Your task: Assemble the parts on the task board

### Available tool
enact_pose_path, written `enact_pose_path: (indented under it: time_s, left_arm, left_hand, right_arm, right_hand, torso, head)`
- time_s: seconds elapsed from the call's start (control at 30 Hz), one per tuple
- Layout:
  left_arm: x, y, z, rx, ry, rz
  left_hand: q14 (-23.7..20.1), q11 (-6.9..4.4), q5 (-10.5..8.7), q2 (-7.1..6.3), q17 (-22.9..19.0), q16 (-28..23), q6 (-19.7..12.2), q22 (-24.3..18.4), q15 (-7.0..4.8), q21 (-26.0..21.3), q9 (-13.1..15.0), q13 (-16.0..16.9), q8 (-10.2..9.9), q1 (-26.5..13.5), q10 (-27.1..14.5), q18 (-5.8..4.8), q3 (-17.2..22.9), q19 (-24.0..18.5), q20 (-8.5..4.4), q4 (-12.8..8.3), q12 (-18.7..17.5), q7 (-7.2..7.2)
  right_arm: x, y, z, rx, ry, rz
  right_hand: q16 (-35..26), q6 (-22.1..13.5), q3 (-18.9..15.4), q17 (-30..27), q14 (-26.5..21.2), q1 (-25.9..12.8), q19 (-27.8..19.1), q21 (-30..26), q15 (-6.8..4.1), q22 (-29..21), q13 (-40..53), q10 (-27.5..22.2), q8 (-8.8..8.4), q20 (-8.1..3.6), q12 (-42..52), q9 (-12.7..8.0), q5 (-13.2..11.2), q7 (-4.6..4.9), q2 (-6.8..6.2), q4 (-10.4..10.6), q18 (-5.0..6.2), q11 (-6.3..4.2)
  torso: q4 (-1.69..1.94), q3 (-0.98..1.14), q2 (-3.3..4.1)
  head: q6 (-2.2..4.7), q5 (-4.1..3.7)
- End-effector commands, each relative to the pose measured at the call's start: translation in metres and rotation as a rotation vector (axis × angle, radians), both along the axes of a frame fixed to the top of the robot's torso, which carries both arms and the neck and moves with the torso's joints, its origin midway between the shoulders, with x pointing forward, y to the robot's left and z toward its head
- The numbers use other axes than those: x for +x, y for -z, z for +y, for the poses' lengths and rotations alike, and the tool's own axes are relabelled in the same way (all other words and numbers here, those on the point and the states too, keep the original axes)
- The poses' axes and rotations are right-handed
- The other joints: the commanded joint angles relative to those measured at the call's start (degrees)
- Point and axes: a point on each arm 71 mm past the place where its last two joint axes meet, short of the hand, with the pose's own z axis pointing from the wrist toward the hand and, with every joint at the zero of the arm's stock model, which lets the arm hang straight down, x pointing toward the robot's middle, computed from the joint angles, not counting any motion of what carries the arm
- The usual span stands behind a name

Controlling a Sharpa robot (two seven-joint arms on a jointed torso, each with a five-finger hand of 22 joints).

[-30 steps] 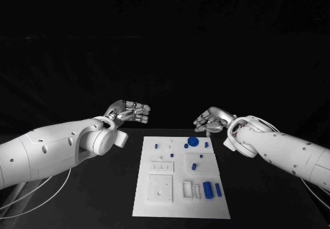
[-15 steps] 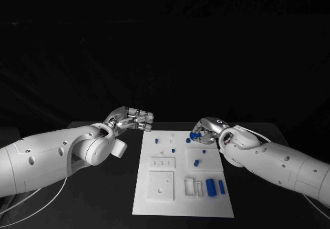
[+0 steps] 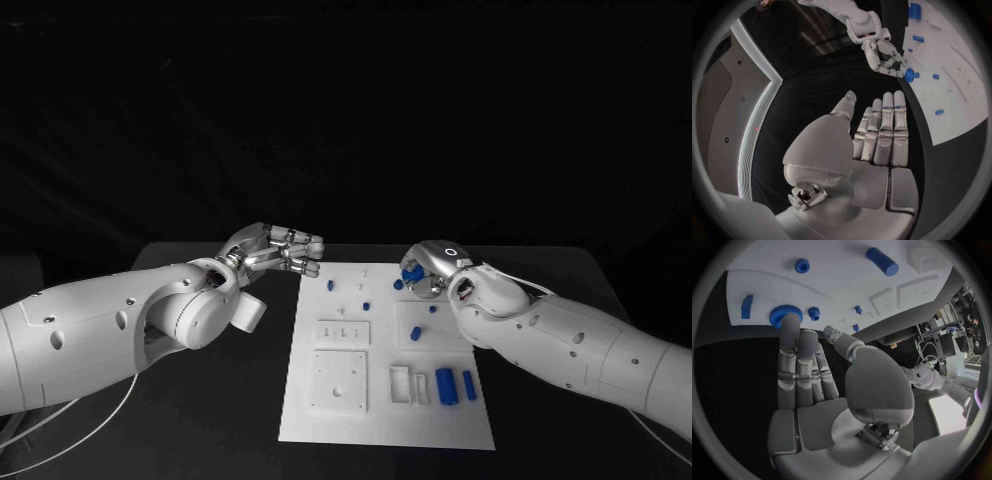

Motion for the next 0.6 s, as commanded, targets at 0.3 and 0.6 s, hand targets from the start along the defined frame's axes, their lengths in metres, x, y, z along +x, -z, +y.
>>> enact_pose_path:
  time_s: [0.3, 0.6]
  left_arm:
    - [-0.0005, -0.0007, -0.0039, 0.000, 0.024, 0.000]
    - [-0.0005, -0.0005, -0.0039, 0.004, 0.025, 0.001]
  left_hand:
    - [0.5, -0.07, -0.26, 0.22, 0.1, 0.1, -0.4, -0.1, 0.00, 0.3, 0.0, 0.1, 0.2, -0.5, -0.4, -0.46, -0.4, -0.6, -0.07, -0.3, 0.4, 0.03]
    - [0.4, -0.04, -0.33, 0.30, 0.2, 0.1, -0.6, -0.2, 0.03, 0.4, 0.0, 0.1, 0.2, -0.5, -0.5, -0.45, -0.7, -0.7, -0.04, -0.4, 0.4, 0.04]
  right_arm:
    - [0.0020, 0.0004, 0.0068, -0.051, 0.024, -0.045]
    - [0.0060, 0.0061, 0.0052, -0.075, 0.035, -0.021]
  right_hand:
    - [0.9, 0.6, 0.7, -0.3, -0.5, 0.2, -0.5, -0.4, 0.03, 3.0, 0.1, 0.1, -0.19, -0.22, 0.1, 0.0, -0.6, -0.06, -0.37, -0.3, -0.43, 0.08]
    - [1.0, 0.7, 0.6, -0.4, -0.5, 0.1, -0.4, -0.9, 0.06, 3.8, 0.0, -0.1, -0.17, -0.17, 0.1, 0.0, -0.6, -0.08, -0.36, -0.5, -0.39, 0.12]
  torso:
    - [0.68, -0.12, 1.24]
    - [1.14, -0.34, 1.92]
  head:
    - [0.10, -0.55]
    - [0.26, -0.86]
